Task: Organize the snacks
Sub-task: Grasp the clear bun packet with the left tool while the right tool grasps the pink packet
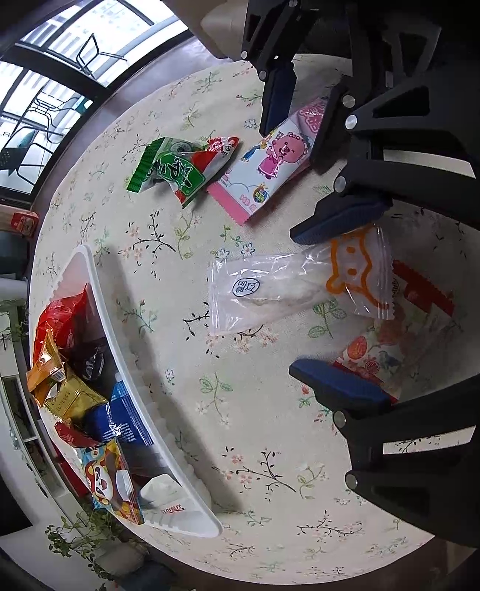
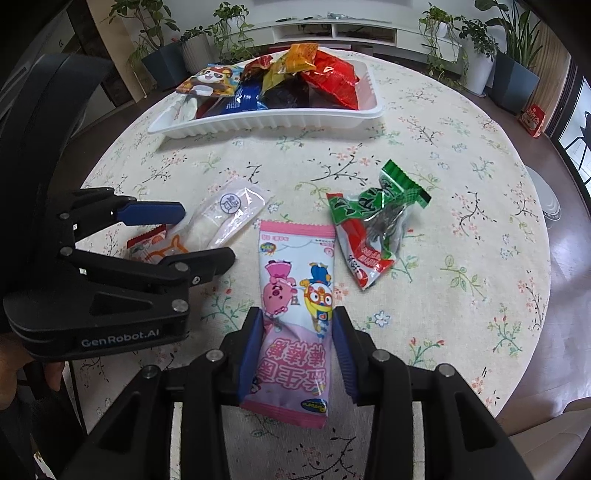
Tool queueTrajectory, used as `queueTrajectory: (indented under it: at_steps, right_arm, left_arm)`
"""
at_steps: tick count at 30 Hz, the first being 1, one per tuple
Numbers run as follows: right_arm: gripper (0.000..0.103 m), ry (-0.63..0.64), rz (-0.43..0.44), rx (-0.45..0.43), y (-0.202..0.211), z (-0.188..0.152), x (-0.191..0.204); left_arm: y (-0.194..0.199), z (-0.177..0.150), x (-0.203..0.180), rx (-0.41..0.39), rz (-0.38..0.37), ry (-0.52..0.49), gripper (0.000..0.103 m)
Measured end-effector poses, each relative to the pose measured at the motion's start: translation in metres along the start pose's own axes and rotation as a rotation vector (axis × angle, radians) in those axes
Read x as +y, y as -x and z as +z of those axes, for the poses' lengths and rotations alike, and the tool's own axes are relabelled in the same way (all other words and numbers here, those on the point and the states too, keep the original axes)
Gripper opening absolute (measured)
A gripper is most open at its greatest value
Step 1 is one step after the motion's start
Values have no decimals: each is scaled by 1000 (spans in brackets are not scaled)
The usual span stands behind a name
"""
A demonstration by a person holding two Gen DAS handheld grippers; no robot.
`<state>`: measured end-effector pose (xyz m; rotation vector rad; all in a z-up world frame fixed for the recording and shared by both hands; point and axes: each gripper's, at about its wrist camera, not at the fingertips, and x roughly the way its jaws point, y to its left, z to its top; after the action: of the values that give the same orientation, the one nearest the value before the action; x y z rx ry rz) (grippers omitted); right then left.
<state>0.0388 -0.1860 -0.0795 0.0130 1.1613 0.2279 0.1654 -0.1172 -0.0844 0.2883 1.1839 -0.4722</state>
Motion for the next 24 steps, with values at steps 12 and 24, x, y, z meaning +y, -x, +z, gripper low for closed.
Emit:
queueTrajectory:
  at_steps: [12, 24]
  right_arm:
    - [42, 43, -19, 8, -1, -3, 5]
    - [29, 20, 9, -10, 5, -4, -1]
  left_arm:
    - [4, 2, -1, 3, 12, -27, 34]
    - [9, 1, -5, 3, 5, -60, 27]
